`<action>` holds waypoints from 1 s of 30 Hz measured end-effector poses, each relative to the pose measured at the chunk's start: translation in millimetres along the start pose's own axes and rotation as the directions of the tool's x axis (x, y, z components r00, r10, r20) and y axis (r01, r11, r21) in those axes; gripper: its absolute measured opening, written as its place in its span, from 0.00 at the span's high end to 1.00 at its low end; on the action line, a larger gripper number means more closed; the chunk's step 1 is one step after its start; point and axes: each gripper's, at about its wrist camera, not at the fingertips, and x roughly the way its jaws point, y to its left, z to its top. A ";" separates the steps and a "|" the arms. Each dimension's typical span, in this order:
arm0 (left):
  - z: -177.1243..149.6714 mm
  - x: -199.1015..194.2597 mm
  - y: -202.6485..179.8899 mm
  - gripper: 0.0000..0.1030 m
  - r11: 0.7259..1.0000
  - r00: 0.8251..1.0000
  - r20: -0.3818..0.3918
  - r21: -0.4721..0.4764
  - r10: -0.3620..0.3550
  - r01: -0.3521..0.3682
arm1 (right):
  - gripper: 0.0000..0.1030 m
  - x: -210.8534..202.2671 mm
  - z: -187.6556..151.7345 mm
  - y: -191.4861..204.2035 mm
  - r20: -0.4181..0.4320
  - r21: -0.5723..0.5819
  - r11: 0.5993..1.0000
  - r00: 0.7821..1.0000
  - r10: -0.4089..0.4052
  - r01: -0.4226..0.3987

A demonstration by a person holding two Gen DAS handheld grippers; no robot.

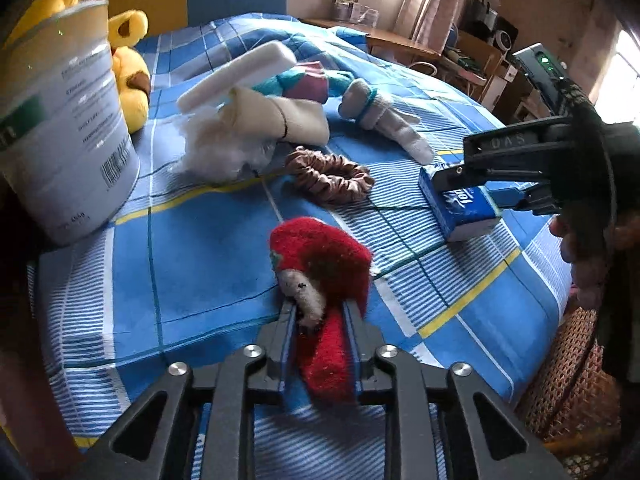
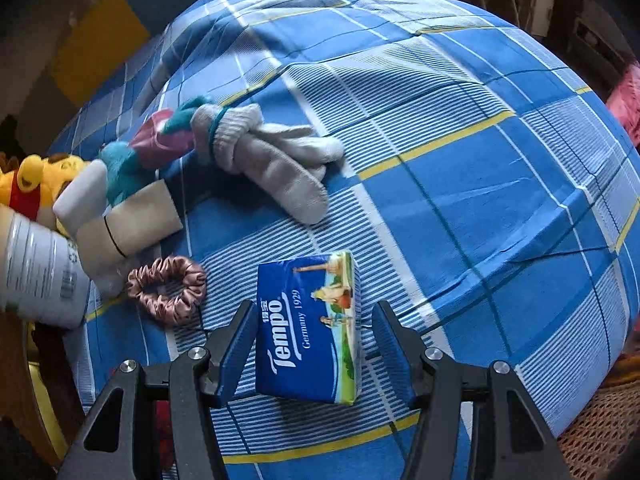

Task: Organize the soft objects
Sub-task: 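Grasp the red Christmas sock with the left tool while the right tool grasps the Tempo tissue pack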

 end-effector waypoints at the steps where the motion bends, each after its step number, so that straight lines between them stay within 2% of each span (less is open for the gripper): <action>1: -0.2 2.1 2.2 0.68 1.000 1.000 -0.006 -0.010 -0.007 0.007 | 0.42 1.4 -0.4 2.0 -0.004 -0.012 1.000 1.000 -0.001 0.000; 3: 0.5 4.0 9.2 0.67 0.999 0.999 -0.007 -0.039 -0.036 0.036 | 0.42 5.8 -2.8 8.3 -0.024 -0.041 0.999 1.000 -0.003 0.002; 7: -2.3 5.0 9.3 0.67 0.999 0.999 0.010 -0.026 -0.044 0.044 | 0.42 12.0 -7.1 25.3 -0.011 -0.145 0.985 0.995 -0.096 0.094; 10: -6.4 3.3 6.7 0.67 0.999 0.999 0.036 -0.007 -0.038 0.039 | 0.51 17.0 -10.9 35.3 0.012 -0.213 0.963 0.986 -0.166 0.164; 12: -8.8 1.6 5.5 0.68 0.999 0.998 0.047 0.008 -0.033 0.033 | 0.52 18.9 -11.9 37.8 0.017 -0.227 0.958 0.984 -0.175 0.175; 15: -9.3 -4.8 6.9 0.81 0.998 0.998 0.047 -0.013 -0.053 0.053 | 0.51 22.4 -13.1 40.3 0.019 -0.236 0.955 0.983 -0.180 0.179; 18: -10.7 -13.8 8.6 0.84 0.999 0.998 0.055 -0.010 -0.043 0.044 | 0.51 23.5 -15.5 41.8 0.023 -0.235 0.956 0.984 -0.178 0.179; 24: -18.1 -54.6 35.5 0.85 0.993 0.992 0.111 -0.091 -0.061 0.071 | 0.55 26.2 -21.8 50.8 0.055 -0.291 0.934 0.978 -0.199 0.206; 30: -27.2 -114.1 91.8 0.85 0.968 0.978 0.207 -0.243 -0.006 0.057 | 0.57 28.4 -28.8 60.2 0.069 -0.309 0.925 0.975 -0.211 0.222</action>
